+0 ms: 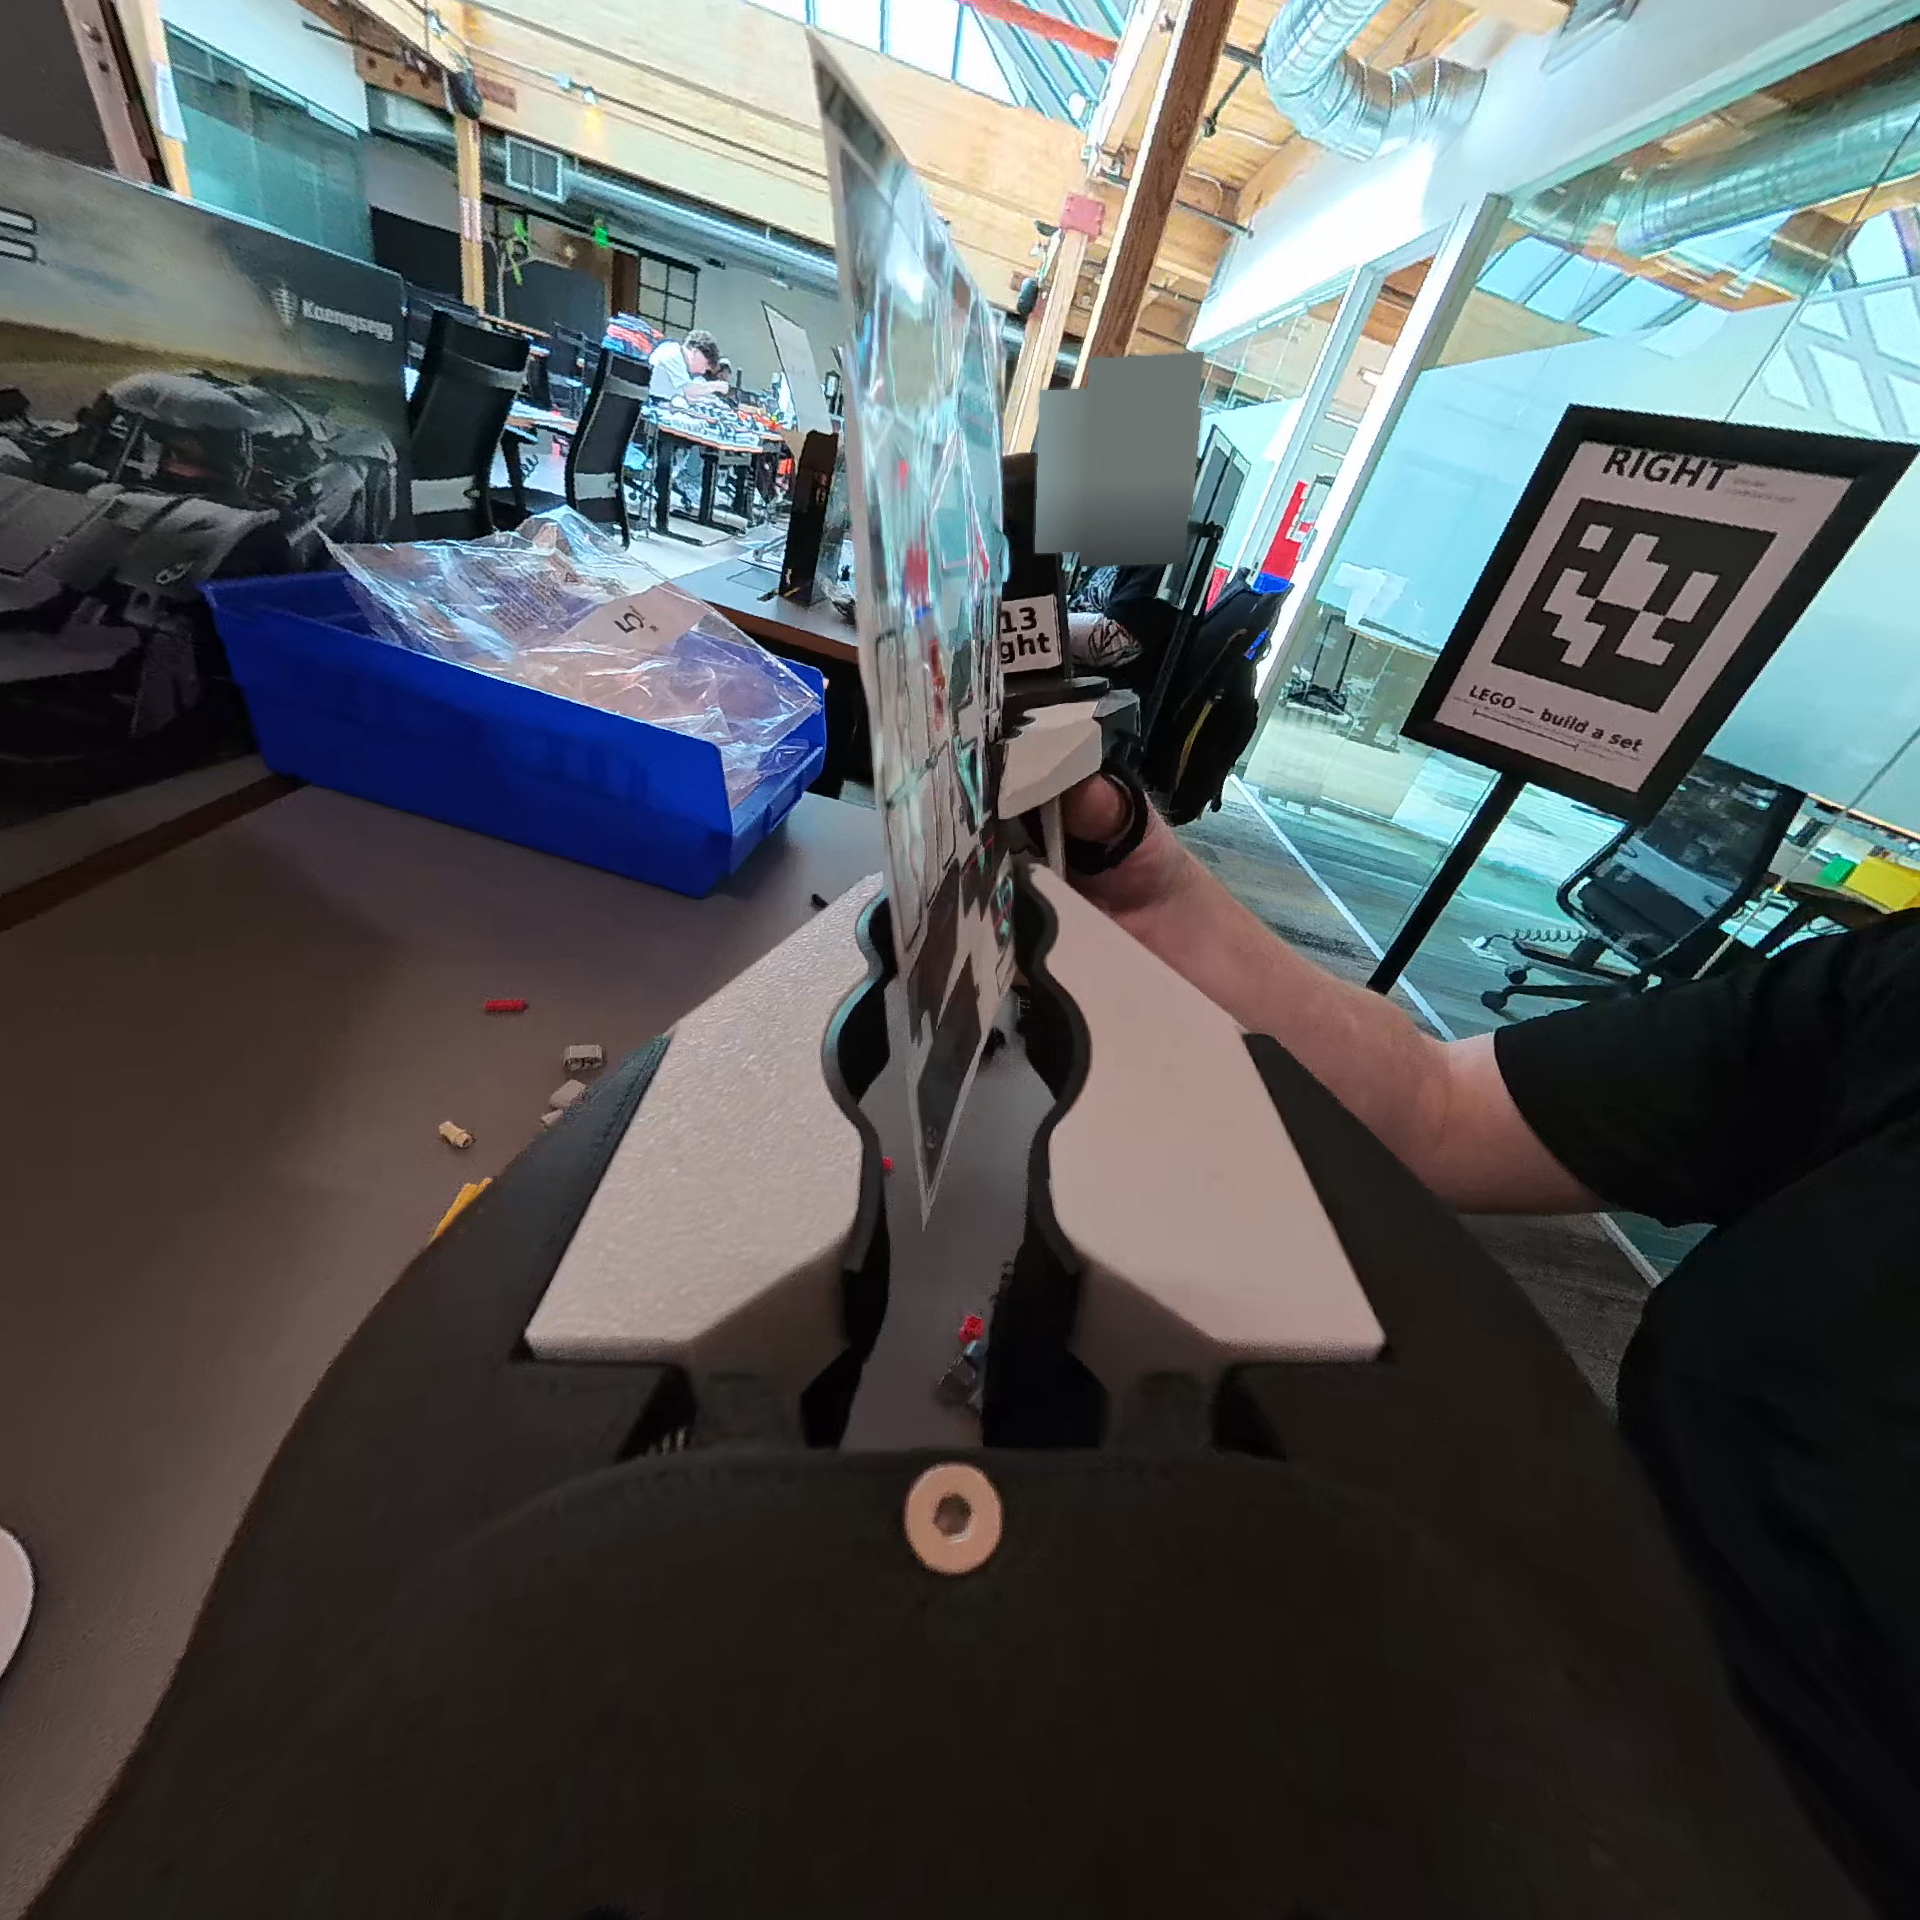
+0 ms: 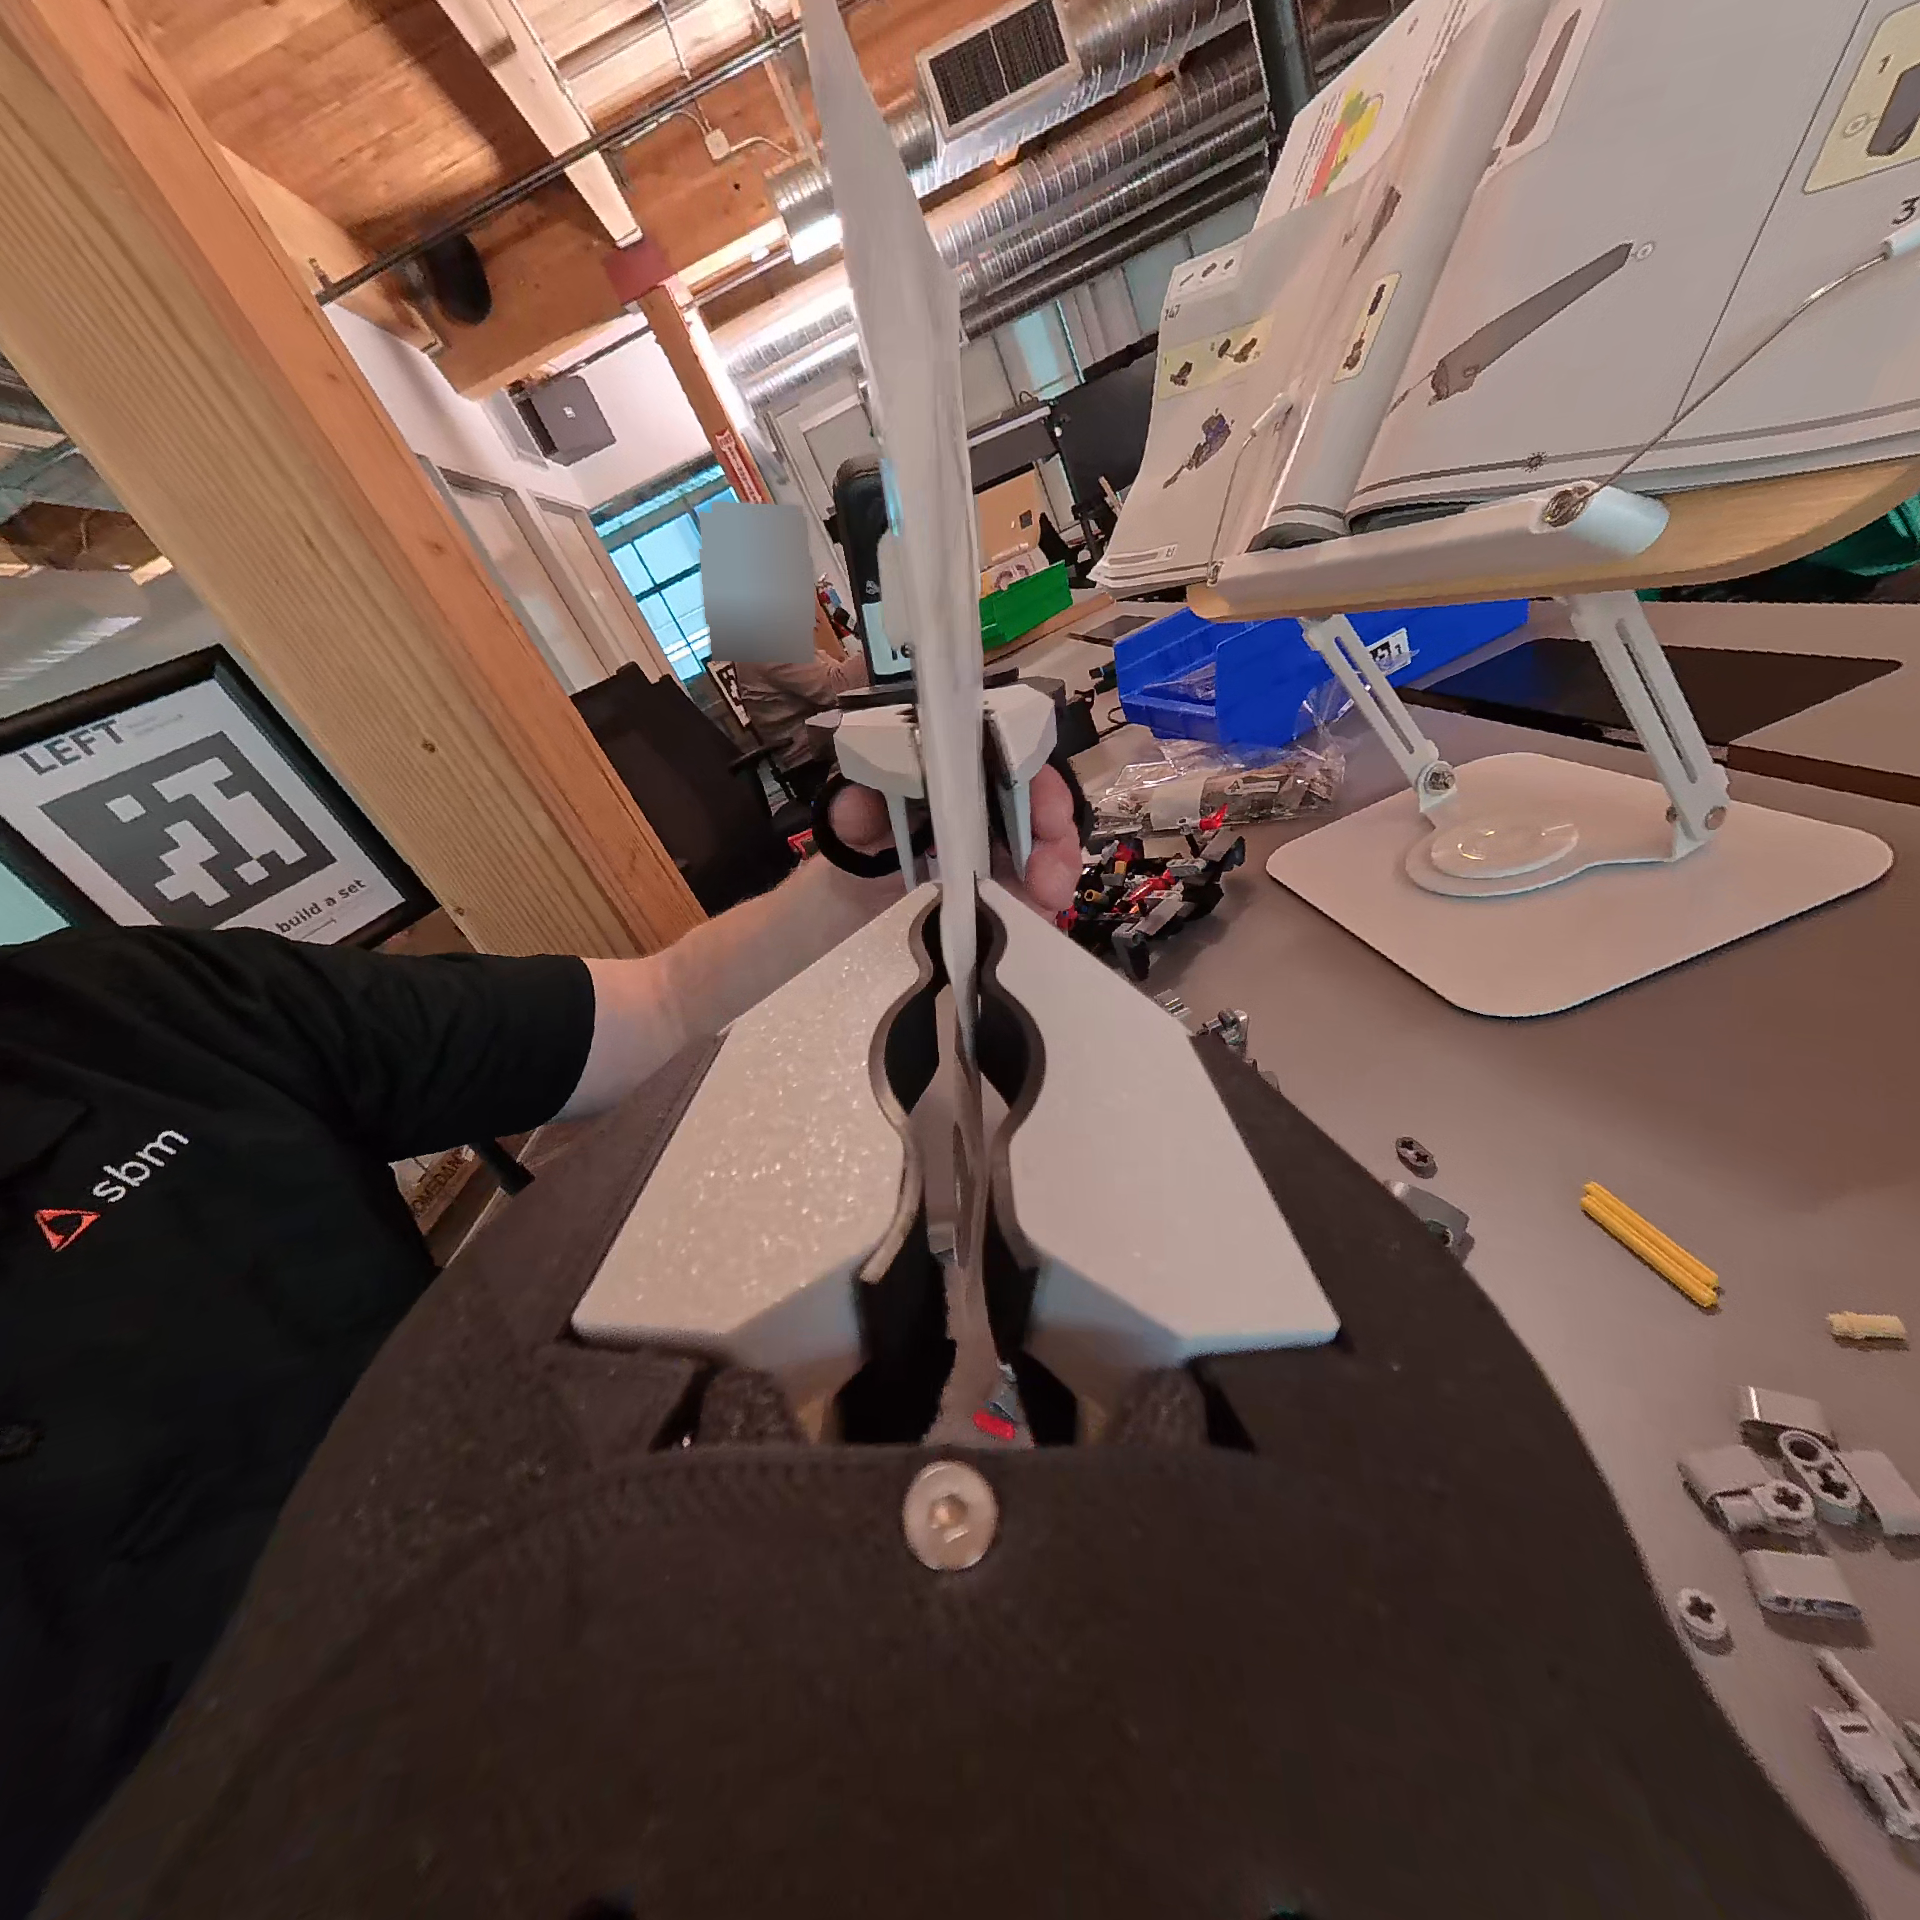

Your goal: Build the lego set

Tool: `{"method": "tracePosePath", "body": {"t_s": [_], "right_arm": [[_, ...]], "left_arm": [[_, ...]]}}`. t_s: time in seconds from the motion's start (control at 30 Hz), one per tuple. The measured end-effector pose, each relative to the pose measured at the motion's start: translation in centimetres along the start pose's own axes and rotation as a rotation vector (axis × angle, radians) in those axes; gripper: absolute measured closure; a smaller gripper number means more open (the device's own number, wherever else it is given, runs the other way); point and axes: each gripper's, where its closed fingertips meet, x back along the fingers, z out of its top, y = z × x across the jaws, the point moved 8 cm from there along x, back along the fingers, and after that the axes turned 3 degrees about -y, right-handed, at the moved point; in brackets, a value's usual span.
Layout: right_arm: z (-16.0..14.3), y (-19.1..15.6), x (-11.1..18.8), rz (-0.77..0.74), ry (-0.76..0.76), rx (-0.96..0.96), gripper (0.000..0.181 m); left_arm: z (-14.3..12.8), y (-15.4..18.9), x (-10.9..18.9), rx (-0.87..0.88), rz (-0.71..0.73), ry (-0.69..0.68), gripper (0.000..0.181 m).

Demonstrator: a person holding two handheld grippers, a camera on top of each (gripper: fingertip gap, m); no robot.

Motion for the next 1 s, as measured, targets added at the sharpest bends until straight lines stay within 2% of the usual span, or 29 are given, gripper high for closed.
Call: {"method": "tracePosePath", "body": {"t_s": [0.07,0.2,0.53,0.73,1.0], "right_arm": [[-0.1,0.0,-0.2,0.003,-0.009,-0.002,0.181],[-0.4,-0.1,-0.6,0.015,-0.024,-0.004,0.181],[-0.1,-0.6,-0.6,0.026,-0.004,0.020,0.181],[0.0,-0.6,-0.5,0.021,0.011,0.009,0.152],[0.4,-0.4,0.4,0.017,0.047,-0.004,0.144]], "left_arm": [[0.1,0.2,0.0,-0.017,-0.004,0.014,0.162],[0.2,0.5,-0.1,-0.045,0.020,0.018,0.181],[0.6,1.0,-0.1,-0.059,0.032,0.017,0.181],[0.9,1.1,0.1,-0.061,0.042,0.034,0.181],[1.4,0.8,0.7,-0.050,0.061,0.075,0.181]]}}
